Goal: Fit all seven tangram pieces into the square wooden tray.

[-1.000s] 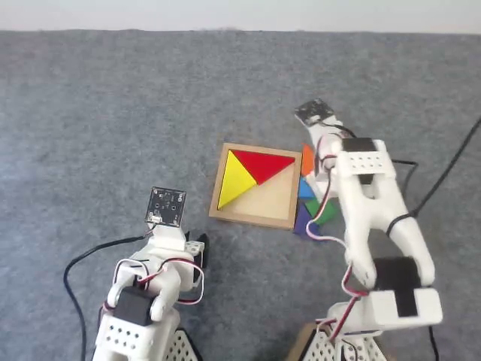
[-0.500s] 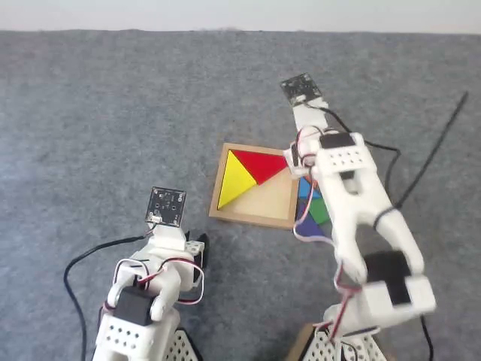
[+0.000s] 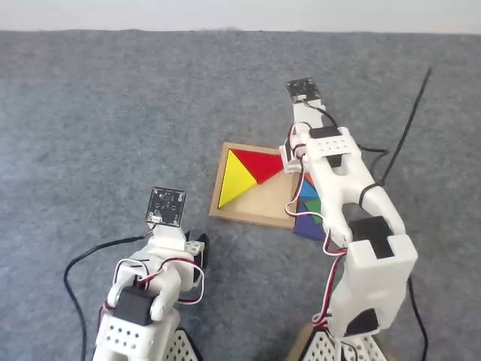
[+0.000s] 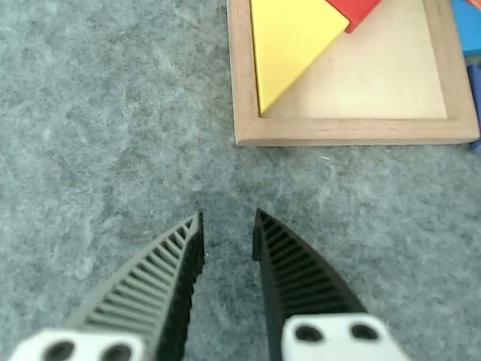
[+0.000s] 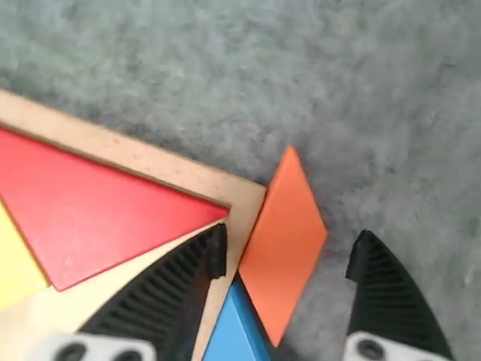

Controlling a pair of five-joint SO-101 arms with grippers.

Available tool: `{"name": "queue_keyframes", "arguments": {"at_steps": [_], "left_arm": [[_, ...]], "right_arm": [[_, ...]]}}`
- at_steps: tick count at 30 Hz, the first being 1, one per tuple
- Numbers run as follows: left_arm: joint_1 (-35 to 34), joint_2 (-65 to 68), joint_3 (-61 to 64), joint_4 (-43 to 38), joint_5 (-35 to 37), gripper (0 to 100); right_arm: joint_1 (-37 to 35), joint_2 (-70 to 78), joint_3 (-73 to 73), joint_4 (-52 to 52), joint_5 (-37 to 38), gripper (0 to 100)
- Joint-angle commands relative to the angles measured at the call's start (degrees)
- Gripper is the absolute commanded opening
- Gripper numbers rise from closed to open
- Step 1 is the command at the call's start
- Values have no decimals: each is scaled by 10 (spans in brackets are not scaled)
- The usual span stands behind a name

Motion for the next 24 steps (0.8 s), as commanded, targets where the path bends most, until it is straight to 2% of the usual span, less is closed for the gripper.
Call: {"name": "queue_keyframes", "arguments": {"at_steps": [1, 11, 19, 24], "left_arm": [[1, -10, -7, 1, 4, 105], [1, -10, -7, 1, 4, 105], [1, -10, -7, 1, 4, 105], [1, -10, -7, 1, 4, 105]], "right_arm": [[29, 0, -18, 30, -47, 256], [44, 1, -18, 35, -136, 256], [43, 5, -30, 56, -135, 256], [47, 9, -52, 53, -93, 256]]}}
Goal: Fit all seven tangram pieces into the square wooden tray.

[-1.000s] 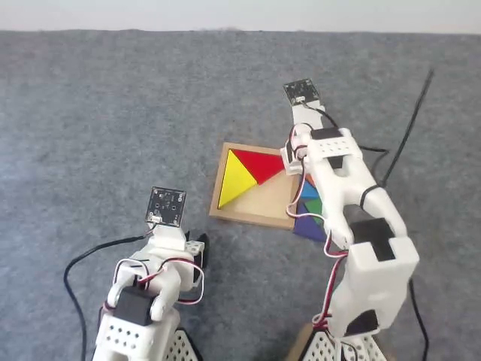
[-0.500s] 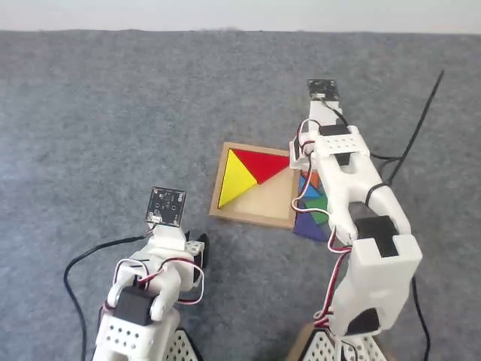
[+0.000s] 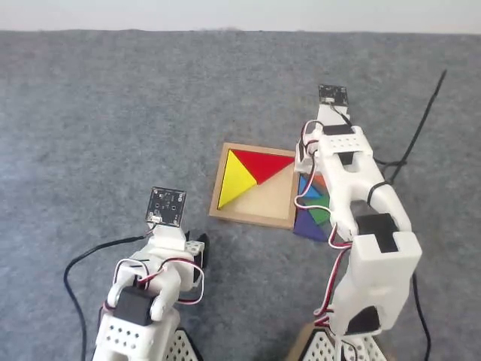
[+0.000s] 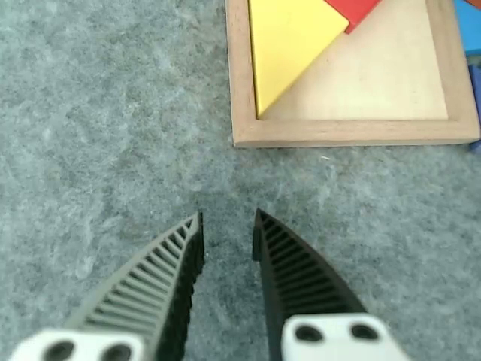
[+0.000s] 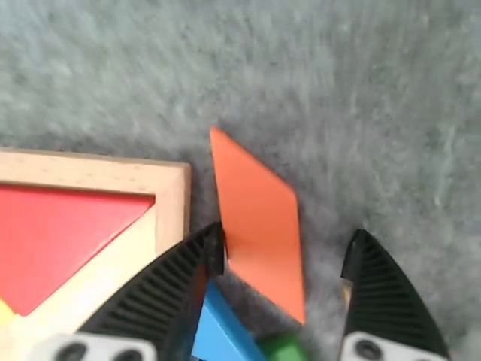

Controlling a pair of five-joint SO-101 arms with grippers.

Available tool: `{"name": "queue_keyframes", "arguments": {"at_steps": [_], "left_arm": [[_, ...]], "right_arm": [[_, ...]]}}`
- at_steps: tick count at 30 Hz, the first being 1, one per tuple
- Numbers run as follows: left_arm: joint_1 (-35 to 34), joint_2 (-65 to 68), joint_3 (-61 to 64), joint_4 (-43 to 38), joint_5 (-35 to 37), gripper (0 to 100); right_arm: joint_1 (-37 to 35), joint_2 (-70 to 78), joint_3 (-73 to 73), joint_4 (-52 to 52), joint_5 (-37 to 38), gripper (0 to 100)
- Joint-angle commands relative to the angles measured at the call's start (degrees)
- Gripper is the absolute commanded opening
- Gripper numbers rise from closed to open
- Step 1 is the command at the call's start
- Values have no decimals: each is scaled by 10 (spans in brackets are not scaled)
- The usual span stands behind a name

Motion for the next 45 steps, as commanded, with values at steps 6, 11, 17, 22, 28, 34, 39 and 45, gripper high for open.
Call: {"name": "queue_keyframes", "arguments": {"at_steps": [6, 11, 17, 22, 28, 34, 39, 45], "left_arm": [[1, -10, -7, 1, 4, 105], [1, -10, -7, 1, 4, 105], [1, -10, -7, 1, 4, 105], [1, -10, -7, 1, 4, 105], [1, -10, -7, 1, 4, 105], [1, -10, -7, 1, 4, 105], [1, -10, -7, 1, 4, 105], [1, -10, -7, 1, 4, 105]], "right_arm": [[7, 4, -47, 21, 67, 256], [-29, -45, -40, 20, 110, 256], [-71, -51, 24, -51, 152, 256], [-57, -36, 24, -41, 156, 256], [-11, -15, 5, -1, 135, 256], [12, -14, 1, 12, 135, 256], [3, -69, 11, 12, 131, 256], [-58, -203, 148, -100, 175, 256]]}}
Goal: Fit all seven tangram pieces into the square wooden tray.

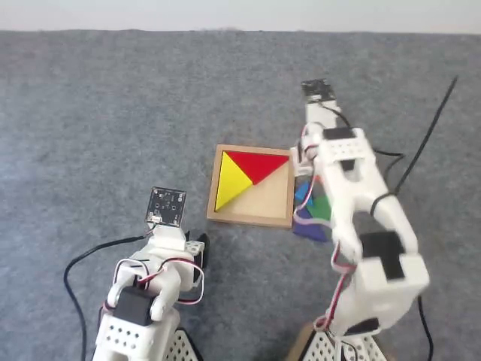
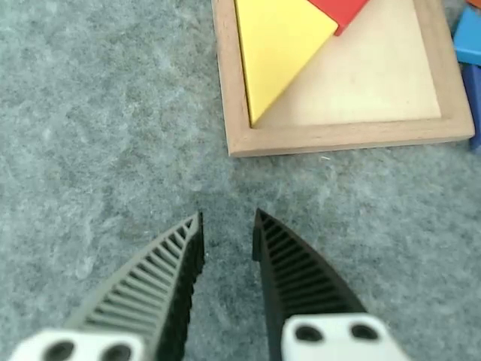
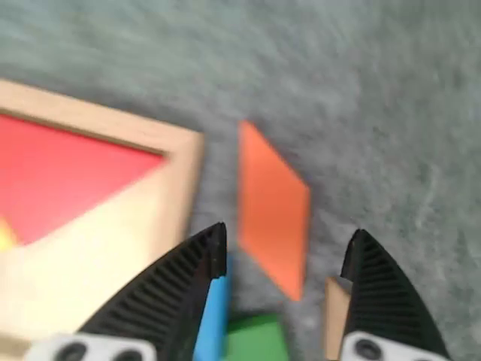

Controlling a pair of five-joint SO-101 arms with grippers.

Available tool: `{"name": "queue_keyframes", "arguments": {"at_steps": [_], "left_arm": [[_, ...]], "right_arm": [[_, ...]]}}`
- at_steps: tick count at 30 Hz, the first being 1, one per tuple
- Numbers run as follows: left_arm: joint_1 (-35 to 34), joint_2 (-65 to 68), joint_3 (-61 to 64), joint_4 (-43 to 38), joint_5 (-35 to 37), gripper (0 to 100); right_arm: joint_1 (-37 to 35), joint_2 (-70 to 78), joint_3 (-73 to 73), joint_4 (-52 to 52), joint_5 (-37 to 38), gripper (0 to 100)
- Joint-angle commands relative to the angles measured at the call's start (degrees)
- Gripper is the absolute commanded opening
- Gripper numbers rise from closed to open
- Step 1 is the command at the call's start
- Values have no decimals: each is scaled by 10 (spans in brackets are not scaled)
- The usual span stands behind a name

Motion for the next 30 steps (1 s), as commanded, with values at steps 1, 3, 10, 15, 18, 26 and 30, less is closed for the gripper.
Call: {"name": "queue_keyframes", "arguments": {"at_steps": [1, 3, 10, 15, 18, 26, 30], "left_arm": [[1, -10, -7, 1, 4, 105], [1, -10, -7, 1, 4, 105], [1, -10, -7, 1, 4, 105], [1, -10, -7, 1, 4, 105], [1, -10, -7, 1, 4, 105], [1, -10, -7, 1, 4, 105], [1, -10, -7, 1, 4, 105]], "right_arm": [[-49, -115, 107, -113, 51, 257], [-53, -116, 130, -138, 67, 258], [-33, -32, 65, -93, 73, 258], [-25, 81, -56, 0, 69, 257], [-15, 126, -124, 56, 50, 257], [30, 152, -160, 77, 36, 257], [42, 152, -161, 77, 36, 257]]}}
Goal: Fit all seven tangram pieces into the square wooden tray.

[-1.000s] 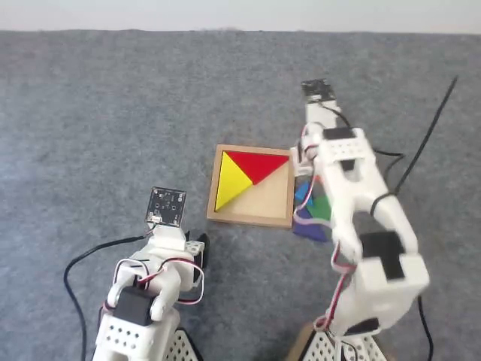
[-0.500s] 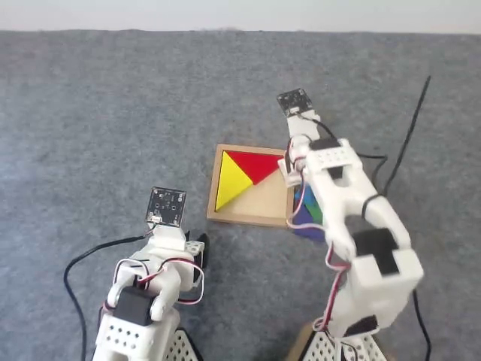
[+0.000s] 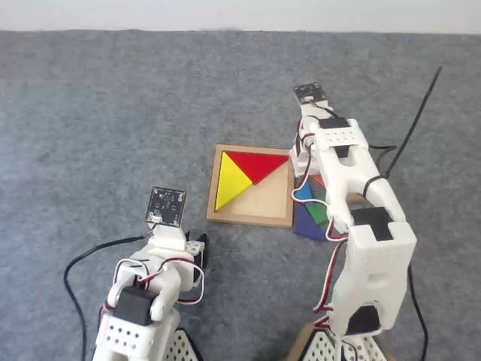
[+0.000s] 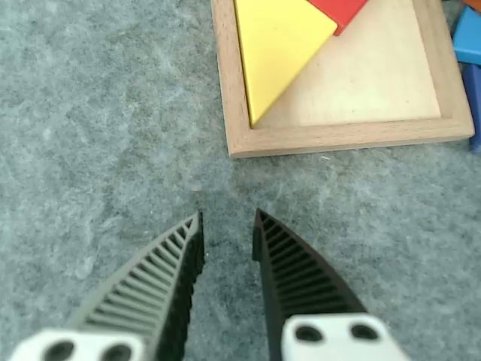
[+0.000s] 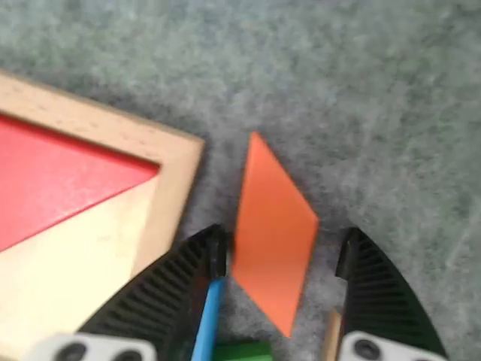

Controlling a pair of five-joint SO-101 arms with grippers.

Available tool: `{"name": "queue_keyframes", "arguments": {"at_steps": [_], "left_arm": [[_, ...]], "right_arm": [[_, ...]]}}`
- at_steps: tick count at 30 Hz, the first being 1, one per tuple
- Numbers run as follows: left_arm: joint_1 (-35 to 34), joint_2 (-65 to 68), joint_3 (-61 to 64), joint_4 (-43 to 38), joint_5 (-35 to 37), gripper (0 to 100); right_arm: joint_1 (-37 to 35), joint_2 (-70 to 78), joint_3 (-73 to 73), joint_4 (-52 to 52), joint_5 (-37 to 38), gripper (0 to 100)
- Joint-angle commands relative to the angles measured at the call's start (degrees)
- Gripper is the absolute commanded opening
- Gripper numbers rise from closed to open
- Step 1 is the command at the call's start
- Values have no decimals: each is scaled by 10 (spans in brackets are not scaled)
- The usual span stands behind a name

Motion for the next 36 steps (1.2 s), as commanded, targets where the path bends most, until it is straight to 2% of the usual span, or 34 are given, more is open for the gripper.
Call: {"name": "queue_keyframes", "arguments": {"at_steps": [1, 7, 10, 15, 21, 26, 36], "left_arm": [[1, -10, -7, 1, 4, 105], [1, -10, -7, 1, 4, 105], [1, -10, -7, 1, 4, 105], [1, -10, -7, 1, 4, 105], [1, -10, -7, 1, 4, 105], [1, -10, -7, 1, 4, 105], [1, -10, -7, 1, 4, 105]], "right_arm": [[25, -1, -21, 6, -5, 257], [1, -73, 19, -22, -4, 256], [-20, -158, 120, -100, 5, 256], [-51, -257, 282, -225, 69, 258], [-50, -158, 194, -152, 76, 259], [-35, -45, 45, -27, 63, 257], [-15, -17, 4, 7, 38, 256]]}}
